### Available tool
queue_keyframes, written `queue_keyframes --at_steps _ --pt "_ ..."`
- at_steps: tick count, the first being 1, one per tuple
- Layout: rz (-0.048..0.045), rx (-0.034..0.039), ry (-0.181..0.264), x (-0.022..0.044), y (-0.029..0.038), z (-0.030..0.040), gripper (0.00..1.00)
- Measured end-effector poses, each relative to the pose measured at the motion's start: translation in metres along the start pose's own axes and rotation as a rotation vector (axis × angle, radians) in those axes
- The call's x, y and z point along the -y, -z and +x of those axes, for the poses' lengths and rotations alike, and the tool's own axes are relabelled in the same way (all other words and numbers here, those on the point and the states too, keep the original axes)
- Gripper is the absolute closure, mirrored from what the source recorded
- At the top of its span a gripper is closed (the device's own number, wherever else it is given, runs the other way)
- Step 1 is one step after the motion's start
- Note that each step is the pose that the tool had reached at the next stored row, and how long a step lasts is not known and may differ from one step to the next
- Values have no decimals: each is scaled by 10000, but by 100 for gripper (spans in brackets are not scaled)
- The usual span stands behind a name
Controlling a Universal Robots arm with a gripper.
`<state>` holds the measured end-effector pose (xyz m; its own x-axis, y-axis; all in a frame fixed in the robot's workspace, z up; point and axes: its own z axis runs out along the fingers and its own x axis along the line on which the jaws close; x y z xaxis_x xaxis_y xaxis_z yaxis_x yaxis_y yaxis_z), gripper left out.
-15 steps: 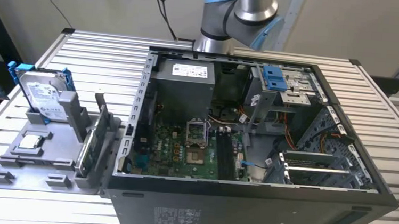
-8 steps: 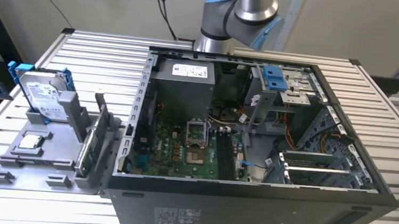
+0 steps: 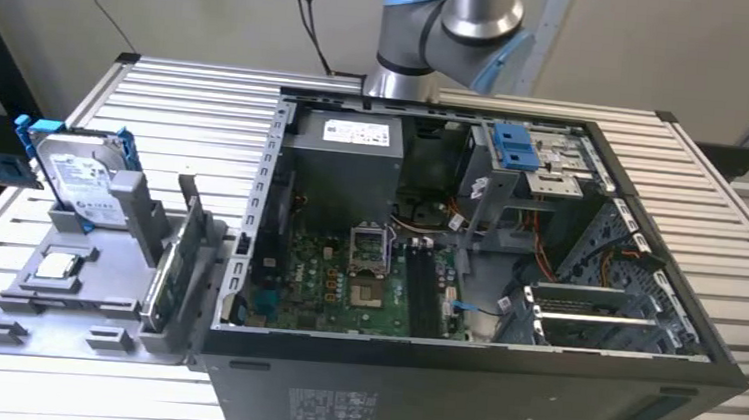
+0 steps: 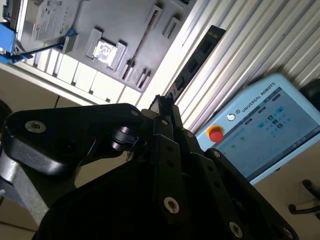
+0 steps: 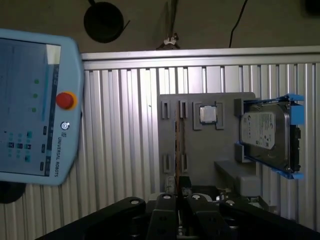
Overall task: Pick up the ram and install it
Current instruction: 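Pick up the ram and move it above insertion slot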
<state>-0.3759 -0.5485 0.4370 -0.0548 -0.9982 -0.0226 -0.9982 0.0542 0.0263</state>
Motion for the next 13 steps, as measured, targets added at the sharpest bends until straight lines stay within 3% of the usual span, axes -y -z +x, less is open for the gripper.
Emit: queue_keyframes --at_steps 13 --pt "-4 -1 0 252 7 -14 86"
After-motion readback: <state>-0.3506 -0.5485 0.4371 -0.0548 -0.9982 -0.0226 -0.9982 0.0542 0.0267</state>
